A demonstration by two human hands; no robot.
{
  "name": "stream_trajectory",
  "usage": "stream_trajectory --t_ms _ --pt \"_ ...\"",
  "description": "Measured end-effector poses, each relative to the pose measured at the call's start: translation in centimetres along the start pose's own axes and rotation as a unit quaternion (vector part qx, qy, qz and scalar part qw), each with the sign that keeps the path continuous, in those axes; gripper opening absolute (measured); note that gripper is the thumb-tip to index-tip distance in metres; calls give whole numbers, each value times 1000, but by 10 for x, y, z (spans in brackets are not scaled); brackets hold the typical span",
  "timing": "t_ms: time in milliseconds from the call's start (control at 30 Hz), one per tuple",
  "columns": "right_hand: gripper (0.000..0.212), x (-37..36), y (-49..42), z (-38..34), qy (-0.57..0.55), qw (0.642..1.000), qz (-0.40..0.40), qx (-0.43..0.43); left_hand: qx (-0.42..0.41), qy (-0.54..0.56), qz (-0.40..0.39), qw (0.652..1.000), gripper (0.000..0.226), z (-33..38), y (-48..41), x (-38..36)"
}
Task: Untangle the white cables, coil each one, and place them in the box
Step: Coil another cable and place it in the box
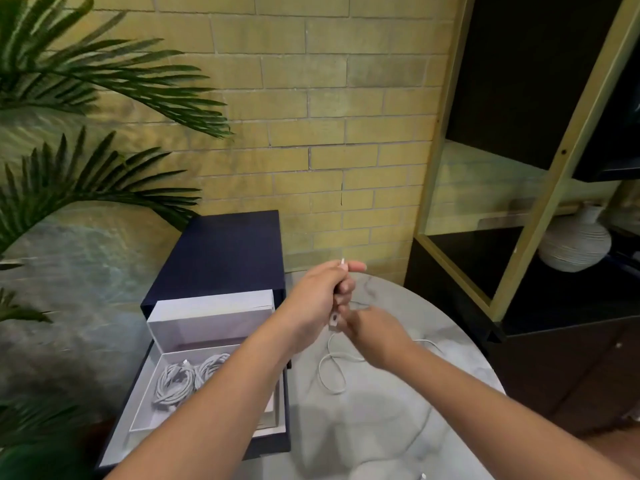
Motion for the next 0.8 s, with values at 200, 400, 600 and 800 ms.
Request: stream_trajectory --t_ms 200,400,600,800 --pt "34 2 24 -39 60 992 -6 110 -35 -69 18 997 25 -4 -22 20" --pt "37 37 21 -30 9 994 -41 97 -92 -290 5 952 25 -21 -27 27" --pt "18 86 11 -16 18 994 2 105 -127 -465 -21 876 27 -29 -21 30" --pt "14 125 -2 15 5 993 81 82 -105 -403 9 909 32 -27 -14 47"
Point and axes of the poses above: each hand's wrist, its own y-axis away from the middle knuckle, its own x-axis out of the back of the hand, z = x × y, the point moved 10 cm from there along -y, towards the middle knuckle, and after that the axes turned 10 degrees about z, right-handed, at the moved point
